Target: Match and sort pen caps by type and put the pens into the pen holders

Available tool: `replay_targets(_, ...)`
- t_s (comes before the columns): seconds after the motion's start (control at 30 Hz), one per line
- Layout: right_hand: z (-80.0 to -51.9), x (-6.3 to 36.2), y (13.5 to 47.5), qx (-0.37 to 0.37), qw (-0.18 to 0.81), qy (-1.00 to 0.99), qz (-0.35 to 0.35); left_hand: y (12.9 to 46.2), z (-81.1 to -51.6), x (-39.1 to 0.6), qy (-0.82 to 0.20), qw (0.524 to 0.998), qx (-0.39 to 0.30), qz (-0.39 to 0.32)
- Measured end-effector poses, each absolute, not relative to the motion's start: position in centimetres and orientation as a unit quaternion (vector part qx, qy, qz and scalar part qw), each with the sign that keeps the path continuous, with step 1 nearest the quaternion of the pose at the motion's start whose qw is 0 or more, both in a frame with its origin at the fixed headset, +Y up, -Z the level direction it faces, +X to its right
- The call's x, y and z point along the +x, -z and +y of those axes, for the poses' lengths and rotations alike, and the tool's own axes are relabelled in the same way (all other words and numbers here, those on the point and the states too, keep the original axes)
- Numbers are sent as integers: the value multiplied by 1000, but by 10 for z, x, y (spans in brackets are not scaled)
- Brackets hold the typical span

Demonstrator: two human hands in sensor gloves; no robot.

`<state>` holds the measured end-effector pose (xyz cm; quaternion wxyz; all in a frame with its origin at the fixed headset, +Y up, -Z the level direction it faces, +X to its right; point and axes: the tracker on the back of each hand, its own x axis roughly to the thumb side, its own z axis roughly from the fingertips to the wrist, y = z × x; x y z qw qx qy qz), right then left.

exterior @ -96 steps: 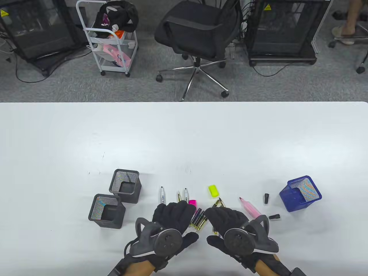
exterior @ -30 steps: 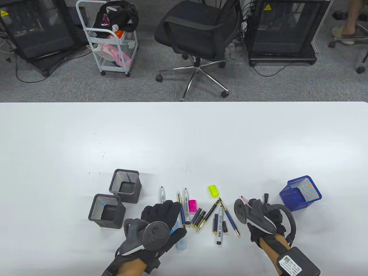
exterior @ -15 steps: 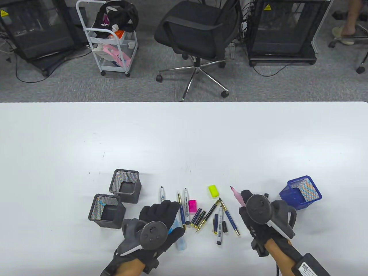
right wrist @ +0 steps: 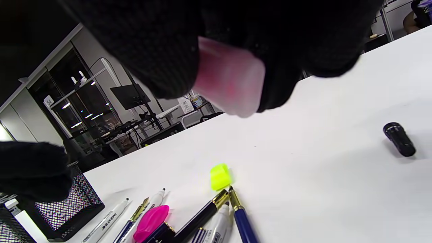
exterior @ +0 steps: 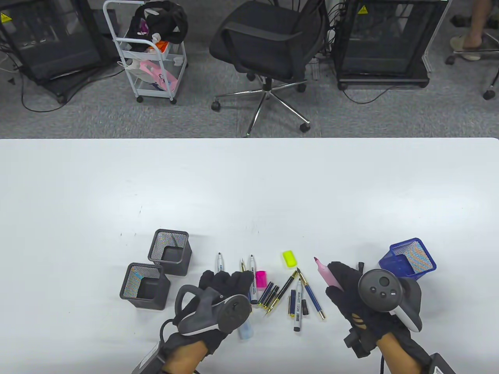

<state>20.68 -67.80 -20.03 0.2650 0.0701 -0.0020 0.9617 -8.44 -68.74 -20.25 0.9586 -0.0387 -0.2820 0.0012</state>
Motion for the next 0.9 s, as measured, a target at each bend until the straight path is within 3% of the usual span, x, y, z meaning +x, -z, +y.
replay_targets(0.13, -681, 209, 202, 65, 261, -963, -3, 224, -685, -60, 53, 955, -52, -288)
replay_targets(0.4, -688, 217, 206, 47, 258, -965, 3, 254, -724, -24, 137, 940, -120, -288)
replay_targets(0.9, -689, 217, 208, 47, 243, -969, 4, 269, -742, -6, 189, 923, -142, -303)
